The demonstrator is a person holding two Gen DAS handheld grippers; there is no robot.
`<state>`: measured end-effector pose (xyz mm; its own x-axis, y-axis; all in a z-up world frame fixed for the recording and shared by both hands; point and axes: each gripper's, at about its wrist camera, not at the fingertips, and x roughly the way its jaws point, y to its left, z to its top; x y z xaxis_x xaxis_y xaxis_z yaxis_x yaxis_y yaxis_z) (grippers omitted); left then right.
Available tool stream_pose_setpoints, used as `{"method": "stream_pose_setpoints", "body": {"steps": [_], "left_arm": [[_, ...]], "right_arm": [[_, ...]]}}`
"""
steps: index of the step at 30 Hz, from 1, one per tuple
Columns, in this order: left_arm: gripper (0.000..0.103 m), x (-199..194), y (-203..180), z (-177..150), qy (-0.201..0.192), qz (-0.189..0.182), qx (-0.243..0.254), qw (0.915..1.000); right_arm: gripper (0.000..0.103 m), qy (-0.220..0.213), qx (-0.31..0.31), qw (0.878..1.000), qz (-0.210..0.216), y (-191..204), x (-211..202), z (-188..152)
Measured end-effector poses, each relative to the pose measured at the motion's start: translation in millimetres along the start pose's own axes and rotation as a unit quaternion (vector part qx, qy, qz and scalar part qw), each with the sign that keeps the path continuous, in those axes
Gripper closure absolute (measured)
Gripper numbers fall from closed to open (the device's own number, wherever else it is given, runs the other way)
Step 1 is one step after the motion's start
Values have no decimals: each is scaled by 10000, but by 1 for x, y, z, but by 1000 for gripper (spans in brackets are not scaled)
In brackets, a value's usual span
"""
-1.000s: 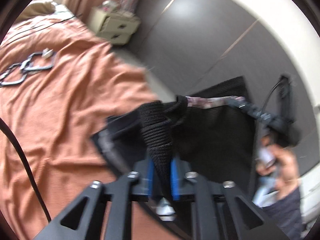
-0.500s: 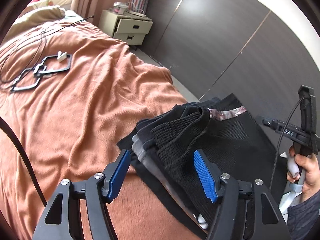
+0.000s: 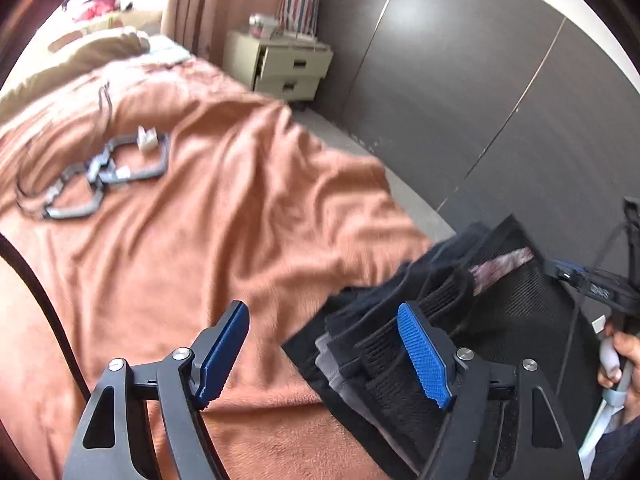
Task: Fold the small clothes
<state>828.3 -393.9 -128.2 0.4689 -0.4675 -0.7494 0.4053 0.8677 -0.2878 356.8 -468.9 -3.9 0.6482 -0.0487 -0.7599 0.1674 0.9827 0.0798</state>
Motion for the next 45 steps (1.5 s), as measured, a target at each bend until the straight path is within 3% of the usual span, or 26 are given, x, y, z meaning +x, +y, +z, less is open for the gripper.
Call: {"method": "stream_pose_setpoints", "body": {"steps": [3,7,9,16,19,25,28,36,43,45], "left_arm": [[27,-18,-15,5,-120,-123,237,9996],[51,-19,-46,4,-48,-430,579,9974],[57,-13,-62,0,60,-560,771,9954],[63,24,-81,-7,308,-596,1062,9921],[64,47,-79,-6,361,-383,1061,9930],[63,51,-80,0,252,-290,895,9952],[63,33,-79,-3,245,-227,912,9953],[63,-35,-70,-24,261,-248,839,9958],[62,-104,-64,-49,157,-248,772,9966],[59,-124,-62,-58,150,-216,761,9968]], "right_arm": [[83,-192,3,9997,137,0,-27,-23],[83,-295,85,9992,254,-23,-60,-60],[83,-420,152,9987,262,-37,-76,-80],[83,-595,425,9969,303,-45,-76,-142],[84,-646,571,9963,-66,-42,-57,-145],[84,-776,665,9945,-235,-37,-56,-149],[84,-879,634,9916,-712,-26,-72,-149],[84,-973,915,9910,-82,-6,-114,-168],[83,-1024,1027,9893,132,-8,-161,-192],[74,-1045,1045,9888,214,-3,-178,-198]]}}
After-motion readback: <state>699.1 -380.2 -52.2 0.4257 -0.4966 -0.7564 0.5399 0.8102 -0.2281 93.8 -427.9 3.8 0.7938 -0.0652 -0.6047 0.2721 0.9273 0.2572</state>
